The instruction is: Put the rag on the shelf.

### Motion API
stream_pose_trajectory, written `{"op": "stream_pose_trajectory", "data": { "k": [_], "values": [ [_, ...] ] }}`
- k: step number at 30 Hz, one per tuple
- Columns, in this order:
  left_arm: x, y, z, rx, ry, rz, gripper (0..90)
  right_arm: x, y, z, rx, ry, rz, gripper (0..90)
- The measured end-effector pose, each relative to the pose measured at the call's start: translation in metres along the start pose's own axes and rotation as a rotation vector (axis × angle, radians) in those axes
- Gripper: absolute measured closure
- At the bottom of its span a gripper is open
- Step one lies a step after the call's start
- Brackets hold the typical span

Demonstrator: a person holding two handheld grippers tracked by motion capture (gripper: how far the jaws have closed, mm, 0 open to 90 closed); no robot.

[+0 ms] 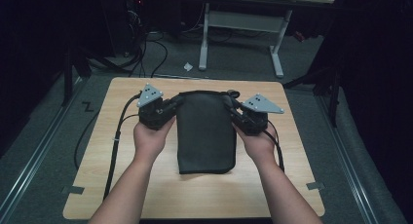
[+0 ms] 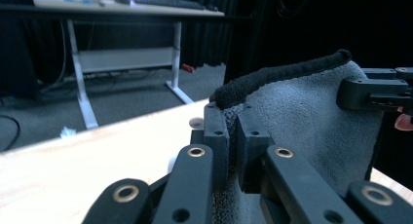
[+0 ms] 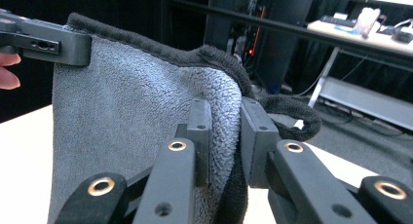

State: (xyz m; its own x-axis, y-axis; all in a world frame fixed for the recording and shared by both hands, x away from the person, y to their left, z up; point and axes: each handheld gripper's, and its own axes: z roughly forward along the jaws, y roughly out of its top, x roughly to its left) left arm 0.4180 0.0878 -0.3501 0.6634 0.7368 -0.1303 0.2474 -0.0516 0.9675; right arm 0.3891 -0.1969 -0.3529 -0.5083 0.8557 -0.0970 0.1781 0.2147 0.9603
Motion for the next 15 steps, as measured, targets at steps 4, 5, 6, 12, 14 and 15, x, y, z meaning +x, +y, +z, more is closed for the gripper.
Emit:
{"op": "stream_pose_trajectory", "data": {
  "k": [4,5,6,12,14,15],
  "values": [
    [-0.002,0.015,-0.003,-0.027,0.001,0.020,85.0,-0.002,0.012,-0.003,-0.028,-0.005,0.003,77.7],
    [-0.002,0.019,-0.003,-0.034,0.002,0.025,85.0,-0.003,0.015,-0.004,-0.035,-0.007,0.002,77.7],
    [-0.003,0.022,-0.004,-0.038,0.004,0.031,85.0,-0.003,0.017,-0.004,-0.041,-0.009,0.001,77.7],
    [-0.006,0.041,-0.008,-0.072,0.001,0.057,85.0,-0.007,0.035,-0.009,-0.088,-0.019,-0.002,77.8],
    [-0.006,0.044,-0.007,-0.076,0.001,0.060,85.0,-0.008,0.038,-0.010,-0.094,-0.020,-0.001,77.7],
    [-0.006,0.044,-0.007,-0.075,0.001,0.061,85.0,-0.009,0.038,-0.010,-0.094,-0.021,0.002,77.7]
  ]
}}
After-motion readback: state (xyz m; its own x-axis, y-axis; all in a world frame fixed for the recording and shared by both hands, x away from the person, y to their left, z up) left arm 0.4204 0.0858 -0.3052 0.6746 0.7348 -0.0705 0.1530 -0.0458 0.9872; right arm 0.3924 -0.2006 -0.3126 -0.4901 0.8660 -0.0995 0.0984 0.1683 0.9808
